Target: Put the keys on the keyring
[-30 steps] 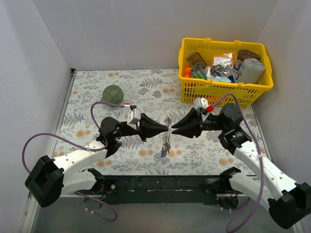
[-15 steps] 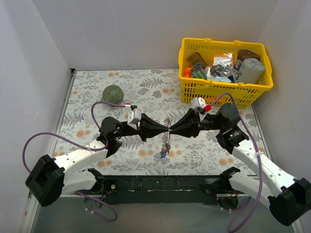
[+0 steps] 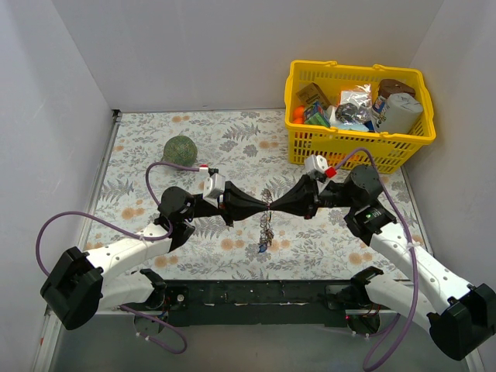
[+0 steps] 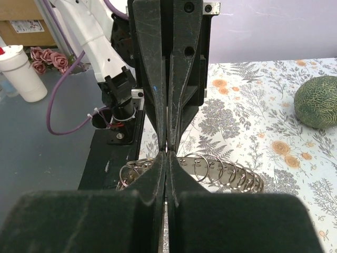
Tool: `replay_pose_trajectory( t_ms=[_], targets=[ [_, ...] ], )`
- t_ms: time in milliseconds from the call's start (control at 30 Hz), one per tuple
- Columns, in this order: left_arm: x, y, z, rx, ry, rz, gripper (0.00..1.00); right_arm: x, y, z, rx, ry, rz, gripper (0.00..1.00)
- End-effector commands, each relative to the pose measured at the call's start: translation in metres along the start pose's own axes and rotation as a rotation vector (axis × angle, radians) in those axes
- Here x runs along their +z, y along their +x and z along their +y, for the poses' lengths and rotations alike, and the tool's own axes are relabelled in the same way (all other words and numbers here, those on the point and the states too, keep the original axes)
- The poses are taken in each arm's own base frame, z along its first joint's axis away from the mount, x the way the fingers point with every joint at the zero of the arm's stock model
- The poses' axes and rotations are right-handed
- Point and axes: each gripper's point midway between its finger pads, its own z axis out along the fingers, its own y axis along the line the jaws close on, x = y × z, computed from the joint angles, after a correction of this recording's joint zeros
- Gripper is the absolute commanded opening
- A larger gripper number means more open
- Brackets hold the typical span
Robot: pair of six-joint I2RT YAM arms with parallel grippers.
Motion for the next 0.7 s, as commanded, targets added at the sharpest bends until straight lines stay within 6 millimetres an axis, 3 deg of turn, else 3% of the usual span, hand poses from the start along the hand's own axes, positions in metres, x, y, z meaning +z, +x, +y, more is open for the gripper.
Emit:
replay_pose_trajectory(
  t_ms=[0, 100, 133, 167, 233, 367, 433, 500, 667],
  targets=[
    [0.006, -0.032, -0.005, 0.084, 0.026, -0.065, 0.0, 0.001, -0.007, -0.005, -0.031, 0.029, 0.006, 0.01],
    [0.006, -0.027, -0.001, 0.116, 0.015, -0.012, 0.01, -0.001, -0.003, -0.011, -0.034, 0.059, 0.051, 0.01],
    [0.006, -0.023, 0.002, 0.092, 0.003, 0.035, 0.04, -0.001, -0.009, -0.017, -0.067, 0.082, 0.057, 0.01],
    [0.006, -0.02, 0.004, 0.096, -0.002, 0.062, 0.13, -0.002, -0.002, -0.018, -0.022, 0.093, 0.087, 0.01],
    [0.005, -0.013, 0.009, 0.102, -0.008, 0.158, 0.19, -0.002, -0.005, -0.023, -0.049, 0.103, 0.112, 0.01],
    [0.0, -0.001, 0.017, 0.089, -0.047, 0.28, 0.21, -0.003, 0.005, -0.023, -0.02, 0.092, 0.158, 0.01],
    [-0.006, 0.011, 0.018, 0.058, -0.056, 0.349, 0.3, -0.002, 0.008, -0.022, -0.012, 0.08, 0.166, 0.01],
    [-0.007, 0.011, 0.022, 0.072, -0.062, 0.387, 0.41, -0.003, 0.01, -0.025, -0.016, 0.085, 0.187, 0.01],
    [-0.016, 0.031, 0.029, 0.037, -0.056, 0.552, 0.54, -0.008, 0.03, -0.034, 0.028, 0.113, 0.294, 0.01]
  ],
)
